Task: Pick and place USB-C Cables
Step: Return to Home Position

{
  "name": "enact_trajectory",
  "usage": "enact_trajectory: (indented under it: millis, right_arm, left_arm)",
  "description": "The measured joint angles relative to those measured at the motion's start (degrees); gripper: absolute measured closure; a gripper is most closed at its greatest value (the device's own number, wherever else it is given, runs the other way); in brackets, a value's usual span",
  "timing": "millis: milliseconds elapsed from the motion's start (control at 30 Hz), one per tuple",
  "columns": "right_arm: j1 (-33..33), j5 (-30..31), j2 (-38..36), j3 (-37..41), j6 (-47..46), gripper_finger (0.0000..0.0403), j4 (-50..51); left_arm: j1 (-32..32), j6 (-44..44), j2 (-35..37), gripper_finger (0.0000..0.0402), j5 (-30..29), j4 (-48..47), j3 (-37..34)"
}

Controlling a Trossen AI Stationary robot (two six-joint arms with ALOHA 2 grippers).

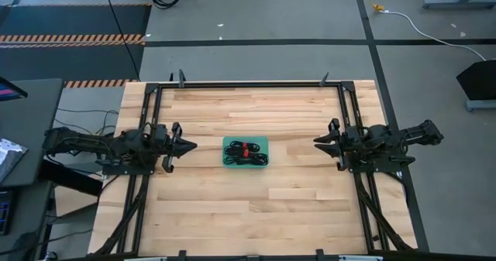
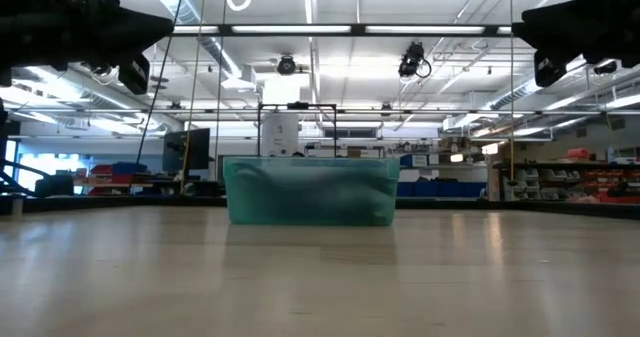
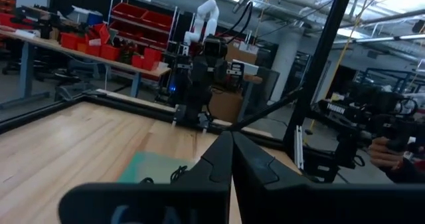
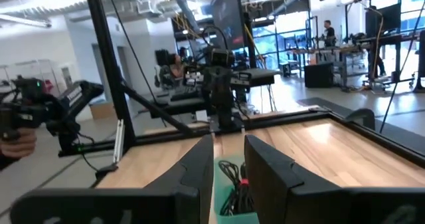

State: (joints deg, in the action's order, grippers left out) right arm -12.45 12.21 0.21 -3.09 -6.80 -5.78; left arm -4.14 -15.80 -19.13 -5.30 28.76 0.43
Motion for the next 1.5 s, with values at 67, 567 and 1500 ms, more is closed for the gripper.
enact_trajectory:
  millis: [67, 567, 1500]
  right_arm:
    - [0.0, 0.0, 0.11, 1.07, 0.36, 0.0312, -0.81]
    - [-0.31, 6.04, 0.5, 2.73, 1.37, 0.0312, -0.59]
    - [-0.09, 9.64, 2.9, 2.73, 4.9, 0.0394, 1.77]
  left_arm:
    - [0.0, -0.01, 0.13, 0.0391, 0.0, -0.8, 0.0]
    - [0.02, 0.01, 0.11, 0.039, 0.59, -1.67, -0.02]
    - [0.17, 14.67, 0.04, 0.039, 1.95, -2.54, -0.04]
